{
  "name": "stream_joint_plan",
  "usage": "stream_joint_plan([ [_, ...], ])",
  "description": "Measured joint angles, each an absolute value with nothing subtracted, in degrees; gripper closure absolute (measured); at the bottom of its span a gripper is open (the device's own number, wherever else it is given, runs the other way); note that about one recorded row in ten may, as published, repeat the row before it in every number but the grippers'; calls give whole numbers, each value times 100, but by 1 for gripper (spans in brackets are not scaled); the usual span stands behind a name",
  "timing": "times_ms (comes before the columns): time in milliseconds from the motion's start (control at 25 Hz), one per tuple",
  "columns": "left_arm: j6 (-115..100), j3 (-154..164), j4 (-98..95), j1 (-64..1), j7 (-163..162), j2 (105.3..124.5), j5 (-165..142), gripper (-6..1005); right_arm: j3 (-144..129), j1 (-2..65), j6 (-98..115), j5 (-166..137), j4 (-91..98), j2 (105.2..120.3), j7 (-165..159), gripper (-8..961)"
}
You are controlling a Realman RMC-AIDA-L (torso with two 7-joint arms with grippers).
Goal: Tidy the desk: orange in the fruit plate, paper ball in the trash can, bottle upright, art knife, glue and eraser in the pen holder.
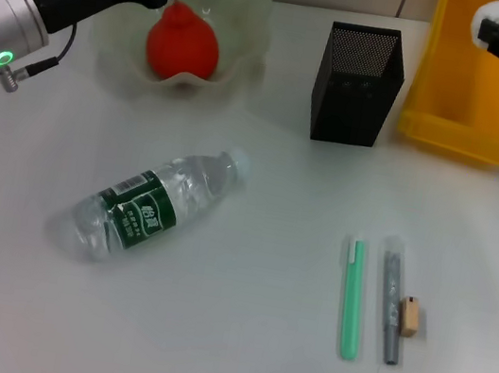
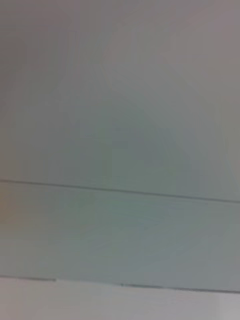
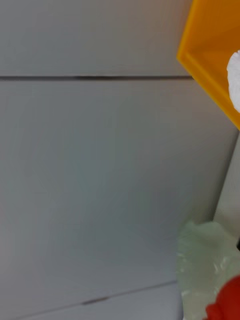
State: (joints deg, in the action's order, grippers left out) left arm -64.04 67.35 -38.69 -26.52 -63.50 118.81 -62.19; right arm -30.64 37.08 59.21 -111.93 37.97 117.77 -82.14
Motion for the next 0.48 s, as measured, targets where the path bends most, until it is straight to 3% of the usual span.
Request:
stream_joint_plan([
  [480,-6752,6760,-3986,-2480,-6746,11841,-6376,215,-3062,3840,5303,-10716,3715,11874,-8034,371],
])
